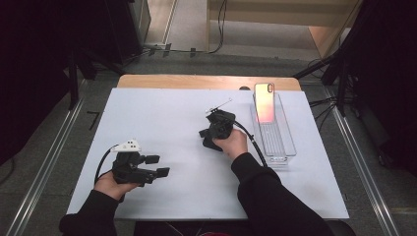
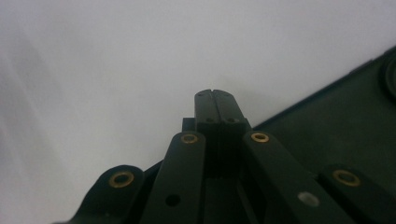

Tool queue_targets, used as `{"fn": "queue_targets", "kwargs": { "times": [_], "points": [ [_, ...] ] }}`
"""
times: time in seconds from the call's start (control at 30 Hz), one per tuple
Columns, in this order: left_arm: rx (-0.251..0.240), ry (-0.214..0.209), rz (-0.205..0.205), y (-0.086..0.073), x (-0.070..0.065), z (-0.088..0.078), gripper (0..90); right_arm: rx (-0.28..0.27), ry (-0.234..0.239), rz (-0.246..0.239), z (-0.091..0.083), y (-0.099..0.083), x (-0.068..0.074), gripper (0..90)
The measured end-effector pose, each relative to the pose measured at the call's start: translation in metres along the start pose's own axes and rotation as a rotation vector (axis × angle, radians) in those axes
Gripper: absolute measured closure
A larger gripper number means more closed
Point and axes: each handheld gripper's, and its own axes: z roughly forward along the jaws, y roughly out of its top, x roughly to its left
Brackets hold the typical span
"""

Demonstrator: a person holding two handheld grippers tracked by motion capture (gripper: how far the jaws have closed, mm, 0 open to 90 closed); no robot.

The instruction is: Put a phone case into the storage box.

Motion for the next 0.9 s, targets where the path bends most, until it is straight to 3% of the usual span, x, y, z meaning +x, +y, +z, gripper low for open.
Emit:
{"fn": "queue_targets", "kwargs": {
  "times": [0.47,0.9],
  "points": [
    [0.005,0.004,0.002,0.0,-0.001,0.001,29.9,0.012,0.01,-0.007,-0.011,-0.026,-0.001,87.2],
    [0.004,0.002,0.004,0.001,-0.001,0.001,29.9,0.015,-0.041,0.027,-0.029,-0.042,-0.012,87.2]
  ]
}}
